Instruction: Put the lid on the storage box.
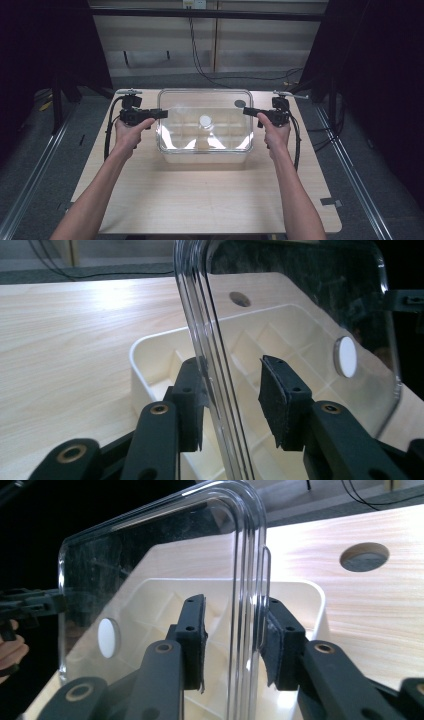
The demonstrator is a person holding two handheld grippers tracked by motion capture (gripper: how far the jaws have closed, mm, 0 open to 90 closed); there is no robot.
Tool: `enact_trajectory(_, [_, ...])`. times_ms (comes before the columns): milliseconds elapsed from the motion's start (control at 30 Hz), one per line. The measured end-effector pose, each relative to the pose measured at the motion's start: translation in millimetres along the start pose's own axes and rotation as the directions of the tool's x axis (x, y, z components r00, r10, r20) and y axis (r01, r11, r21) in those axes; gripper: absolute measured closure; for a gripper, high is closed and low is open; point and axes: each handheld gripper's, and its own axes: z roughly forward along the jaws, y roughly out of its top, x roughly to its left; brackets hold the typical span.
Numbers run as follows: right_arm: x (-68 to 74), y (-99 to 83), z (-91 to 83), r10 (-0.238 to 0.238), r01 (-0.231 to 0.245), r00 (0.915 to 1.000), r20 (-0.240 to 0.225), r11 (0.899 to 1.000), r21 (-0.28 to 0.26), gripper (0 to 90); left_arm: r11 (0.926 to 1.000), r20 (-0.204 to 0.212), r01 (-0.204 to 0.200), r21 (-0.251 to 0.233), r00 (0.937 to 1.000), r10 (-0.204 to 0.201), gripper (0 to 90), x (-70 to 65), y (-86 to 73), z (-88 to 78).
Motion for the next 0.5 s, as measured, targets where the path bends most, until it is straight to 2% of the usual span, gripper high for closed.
enact_trajectory(167, [-4.2,-1.5,8.5,-0.009,0.009,0.9996,0.026,1.0,0.017,62.0,0.9999,0.003,0.007,0.01,1.0,-0.007,63.6,6.5,-0.6,5.1])
enact_trajectory(267, [-6.2,-3.8,15.1,-0.012,0.011,0.9982,0.058,0.999,0.03,59.7,0.9996,-0.014,0.022,0.017,0.9997,-0.021,63.7,10.2,-2.0,10.2])
enact_trajectory(333, [-6.6,-4.3,16.8,-0.017,0.015,0.9979,0.063,0.999,0.032,59.2,0.9992,-0.011,0.033,0.022,0.9994,-0.033,63.6,11.4,-4.4,11.6])
enact_trajectory(500, [-8.5,-5.8,21.5,-0.015,0.011,0.9966,0.081,0.999,0.038,57.7,0.9989,-0.015,0.033,0.033,0.9994,-0.032,64.5,15.5,-6.6,13.4])
